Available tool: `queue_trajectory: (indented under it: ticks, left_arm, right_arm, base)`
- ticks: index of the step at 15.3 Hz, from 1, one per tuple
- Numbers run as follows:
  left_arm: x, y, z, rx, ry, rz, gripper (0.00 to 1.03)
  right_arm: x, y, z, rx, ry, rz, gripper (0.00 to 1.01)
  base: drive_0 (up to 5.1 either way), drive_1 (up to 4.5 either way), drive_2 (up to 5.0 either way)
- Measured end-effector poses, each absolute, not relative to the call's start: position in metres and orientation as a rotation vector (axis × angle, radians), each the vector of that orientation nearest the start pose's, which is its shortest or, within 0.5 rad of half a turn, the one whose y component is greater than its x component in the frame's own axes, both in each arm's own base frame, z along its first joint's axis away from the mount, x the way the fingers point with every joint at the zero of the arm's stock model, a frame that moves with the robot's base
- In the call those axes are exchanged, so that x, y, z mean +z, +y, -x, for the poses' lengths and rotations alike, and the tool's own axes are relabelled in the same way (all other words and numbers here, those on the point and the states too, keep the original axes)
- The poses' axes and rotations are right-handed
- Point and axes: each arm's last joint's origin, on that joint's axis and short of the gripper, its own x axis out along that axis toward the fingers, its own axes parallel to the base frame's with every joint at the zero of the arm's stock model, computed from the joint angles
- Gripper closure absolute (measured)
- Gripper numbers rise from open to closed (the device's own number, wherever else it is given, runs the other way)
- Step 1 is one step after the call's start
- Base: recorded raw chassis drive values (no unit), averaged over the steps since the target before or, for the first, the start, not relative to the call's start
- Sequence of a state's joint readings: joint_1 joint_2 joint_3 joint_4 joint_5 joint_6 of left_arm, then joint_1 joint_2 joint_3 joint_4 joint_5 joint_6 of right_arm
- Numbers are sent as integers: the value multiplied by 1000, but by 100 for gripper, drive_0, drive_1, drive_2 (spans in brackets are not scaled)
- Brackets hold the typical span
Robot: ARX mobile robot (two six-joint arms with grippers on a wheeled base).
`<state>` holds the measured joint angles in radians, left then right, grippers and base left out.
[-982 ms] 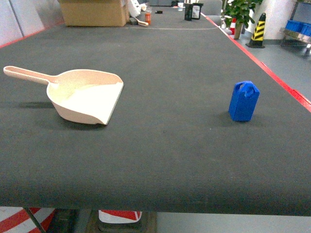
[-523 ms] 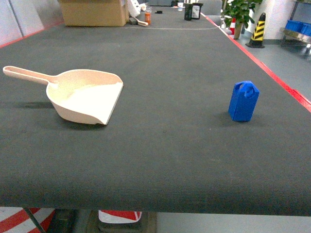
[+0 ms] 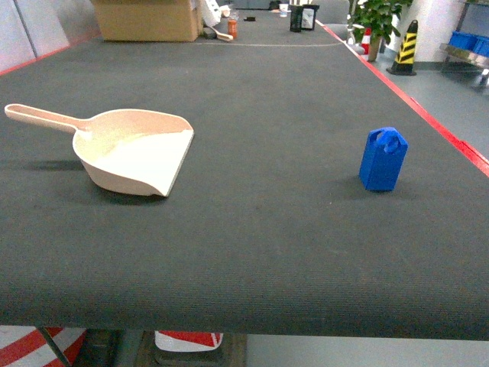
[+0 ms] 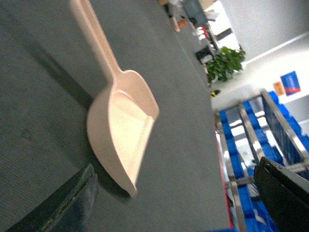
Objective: Place part in tray to right shelf
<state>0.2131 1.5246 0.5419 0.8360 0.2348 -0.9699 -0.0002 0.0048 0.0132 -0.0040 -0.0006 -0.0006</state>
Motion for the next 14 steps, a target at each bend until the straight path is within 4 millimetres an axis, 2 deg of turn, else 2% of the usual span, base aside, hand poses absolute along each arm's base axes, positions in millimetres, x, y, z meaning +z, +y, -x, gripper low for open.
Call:
queue_trajectory:
  ticks: [1,2,5,7,10,12,14]
  left_arm:
    - [173,61,-307,107,169,996,5]
    - [166,63,-315,125,186,987,5]
    - [170,62,-313,117,173,972,5]
    - [164,63,-321,21,138,977,5]
    - [148,80,-365,62,164,1011,5]
    - [150,95,-395,69,128,1044,5]
    - [146,99,-418,78,143,1052,5]
  right_arm:
    - [167,0,-97,0,-4,1,3]
    - [167,0,-97,0,-4,1,3]
    - [167,0,-97,0,-4,1,3]
    - [167,0,-97,0,-4,1,3]
    - [167,0,-97,0,-4,1,3]
    - [167,0,-97,0,-4,1,3]
    - [167,0,-97,0,-4,1,3]
  base:
    - [0,0,0]
    - [0,0,0]
    - [0,0,0]
    - [0,0,0]
    - [0,0,0]
    - [0,0,0]
    - [0,0,0]
